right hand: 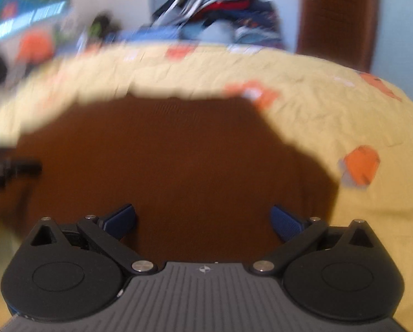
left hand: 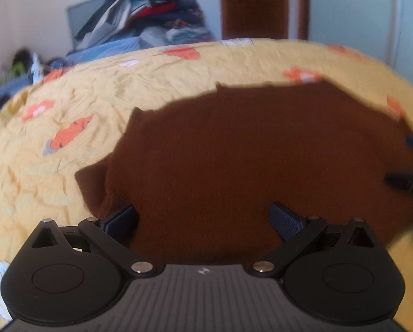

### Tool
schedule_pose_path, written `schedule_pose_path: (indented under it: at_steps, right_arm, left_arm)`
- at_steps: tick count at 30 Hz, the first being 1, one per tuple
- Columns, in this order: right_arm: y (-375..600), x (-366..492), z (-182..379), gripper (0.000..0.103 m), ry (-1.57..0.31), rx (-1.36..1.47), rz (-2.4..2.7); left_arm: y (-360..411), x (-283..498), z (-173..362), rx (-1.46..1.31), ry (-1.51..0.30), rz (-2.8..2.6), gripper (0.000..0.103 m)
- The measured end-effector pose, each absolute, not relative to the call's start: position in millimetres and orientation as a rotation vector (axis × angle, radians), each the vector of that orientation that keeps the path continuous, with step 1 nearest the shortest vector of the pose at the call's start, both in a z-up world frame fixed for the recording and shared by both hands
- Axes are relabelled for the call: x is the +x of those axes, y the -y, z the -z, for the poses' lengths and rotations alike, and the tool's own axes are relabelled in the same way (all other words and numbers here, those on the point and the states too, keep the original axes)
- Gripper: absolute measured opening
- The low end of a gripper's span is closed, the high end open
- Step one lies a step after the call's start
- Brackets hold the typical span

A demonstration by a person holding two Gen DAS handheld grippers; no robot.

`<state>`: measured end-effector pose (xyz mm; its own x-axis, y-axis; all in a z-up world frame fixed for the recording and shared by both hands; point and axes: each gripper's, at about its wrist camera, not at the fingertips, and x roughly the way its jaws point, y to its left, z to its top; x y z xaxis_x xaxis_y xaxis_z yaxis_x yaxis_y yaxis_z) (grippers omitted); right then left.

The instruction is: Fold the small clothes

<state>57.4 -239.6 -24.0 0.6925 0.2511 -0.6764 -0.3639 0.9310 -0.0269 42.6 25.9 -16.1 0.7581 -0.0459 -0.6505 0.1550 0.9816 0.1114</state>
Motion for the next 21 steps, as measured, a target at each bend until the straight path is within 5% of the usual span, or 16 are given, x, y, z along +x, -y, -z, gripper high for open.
schedule_pose_path:
  at_steps: [7,12,21]
  right_arm:
    - [246.6,44.8,-3.9,0.103,-0.738,-0.071,-0.356]
    - [225.7,33.9,16.1,0.103,-0.802,-0.156,-0.398]
    - [242.2,11.8,-1.7,0.103,-0.798,-0.08,-0.405]
  left_arm:
    - [-9.3,28.0,-12.8,0.164,-0.679,0.133,0.103]
    - [29.4,7.1,17.3,0.314,-0.637,0.256,0.103]
    - [-20.3,-16.0,-17.6,0.056,-0.674,0.216,0.103]
